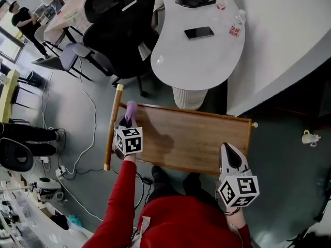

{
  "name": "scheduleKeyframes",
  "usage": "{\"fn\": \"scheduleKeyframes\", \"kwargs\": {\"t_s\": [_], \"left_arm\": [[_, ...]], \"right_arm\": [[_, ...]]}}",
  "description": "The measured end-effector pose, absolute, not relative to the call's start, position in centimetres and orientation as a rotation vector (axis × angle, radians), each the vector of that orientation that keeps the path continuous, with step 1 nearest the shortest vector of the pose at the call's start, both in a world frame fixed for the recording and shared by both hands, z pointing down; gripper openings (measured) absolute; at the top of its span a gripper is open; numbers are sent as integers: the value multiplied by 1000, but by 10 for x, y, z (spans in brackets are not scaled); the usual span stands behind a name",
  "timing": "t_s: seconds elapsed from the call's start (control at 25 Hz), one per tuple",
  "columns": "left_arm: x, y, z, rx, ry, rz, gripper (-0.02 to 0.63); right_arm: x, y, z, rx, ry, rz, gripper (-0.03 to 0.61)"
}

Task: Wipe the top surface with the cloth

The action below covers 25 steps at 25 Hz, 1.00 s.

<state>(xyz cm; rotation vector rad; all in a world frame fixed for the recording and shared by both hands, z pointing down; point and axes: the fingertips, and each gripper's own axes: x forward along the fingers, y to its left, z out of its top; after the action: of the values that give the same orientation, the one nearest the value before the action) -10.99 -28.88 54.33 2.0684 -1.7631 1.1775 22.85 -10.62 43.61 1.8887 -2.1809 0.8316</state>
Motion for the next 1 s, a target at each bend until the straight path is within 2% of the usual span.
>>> {"fn": "scheduleKeyframes", "kwargs": {"t_s": [0.16, 0.68, 0.84, 1.0], "left_arm": [[-56, -291, 593, 2083, -1536, 1153, 48], [303, -150, 620, 2478, -606, 1062, 48], [365, -123, 617, 2497, -473, 1039, 48], [392, -110, 622, 2482, -383, 987, 48]], "right_arm": [[257, -86, 448, 1978, -2079, 902, 3], [335, -20, 449, 2258, -1805, 955, 3], [341, -3, 447, 2298, -1764, 964, 3], [339, 4, 448, 2328, -1757, 967, 3]]}}
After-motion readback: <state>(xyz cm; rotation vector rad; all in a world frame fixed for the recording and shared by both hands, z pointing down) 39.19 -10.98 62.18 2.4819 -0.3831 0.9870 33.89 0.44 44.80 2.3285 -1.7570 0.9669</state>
